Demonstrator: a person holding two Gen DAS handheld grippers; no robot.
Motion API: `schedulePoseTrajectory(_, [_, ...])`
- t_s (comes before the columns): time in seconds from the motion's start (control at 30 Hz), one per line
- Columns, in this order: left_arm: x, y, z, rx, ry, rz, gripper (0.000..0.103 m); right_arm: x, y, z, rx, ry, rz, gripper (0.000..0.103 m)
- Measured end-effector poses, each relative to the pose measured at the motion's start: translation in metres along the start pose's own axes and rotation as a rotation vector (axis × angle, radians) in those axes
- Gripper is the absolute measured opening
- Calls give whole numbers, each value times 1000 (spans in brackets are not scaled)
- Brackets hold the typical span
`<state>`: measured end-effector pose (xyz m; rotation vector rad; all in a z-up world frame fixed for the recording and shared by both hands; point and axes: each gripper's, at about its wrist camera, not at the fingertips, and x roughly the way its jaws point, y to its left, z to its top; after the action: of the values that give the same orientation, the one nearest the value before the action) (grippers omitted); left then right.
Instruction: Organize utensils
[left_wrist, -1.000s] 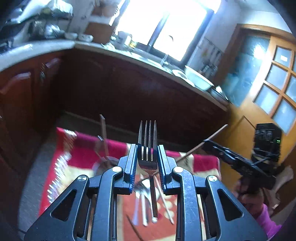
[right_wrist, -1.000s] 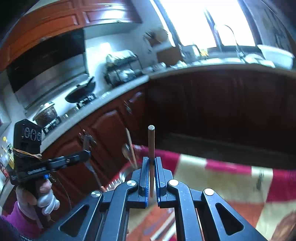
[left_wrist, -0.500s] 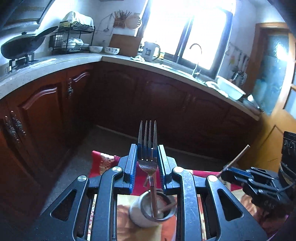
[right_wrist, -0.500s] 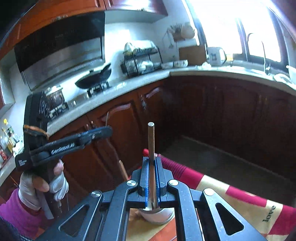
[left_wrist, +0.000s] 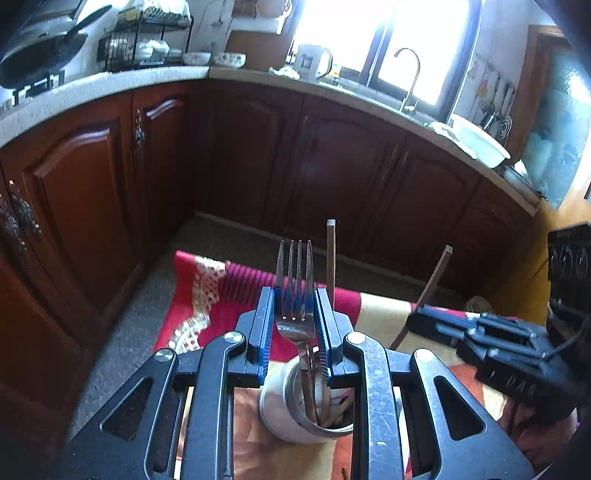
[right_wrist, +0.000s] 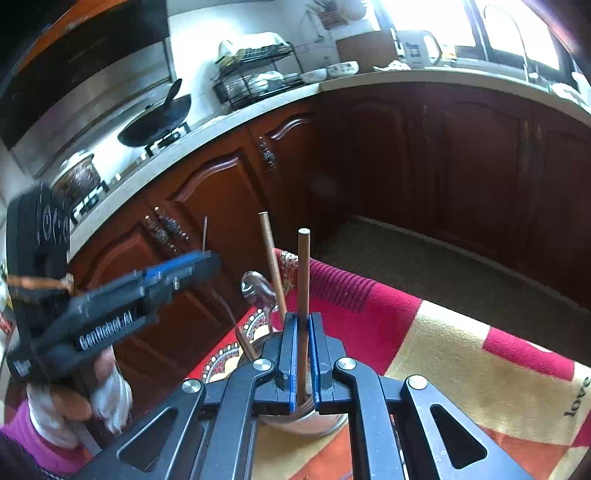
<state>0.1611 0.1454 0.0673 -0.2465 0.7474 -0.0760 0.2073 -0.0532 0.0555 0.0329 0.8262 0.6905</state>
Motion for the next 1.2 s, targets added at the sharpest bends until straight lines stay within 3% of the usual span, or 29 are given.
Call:
schedulePoseTrajectory(0.37, [4, 3, -9, -43, 44, -34, 21, -1, -21, -16, 91, 43, 16, 8])
schedulePoseTrajectory(0.53, [-12, 4, -12, -60, 41, -57, 35, -15, -22, -29, 86, 46, 9, 9])
schedulePoseTrajectory(0.8, [-53, -8, -47, -8, 45, -113, 36, -47, -25, -87, 71, 98, 0, 9])
schedulePoseTrajectory(0.97, [-54, -27, -93, 88, 159, -170, 36, -62, -38, -136, 89, 149, -28, 9])
schedulePoseTrajectory(1.2, [-36, -49, -171, 127, 342, -218, 36, -66, -40, -195, 105, 232, -15, 9])
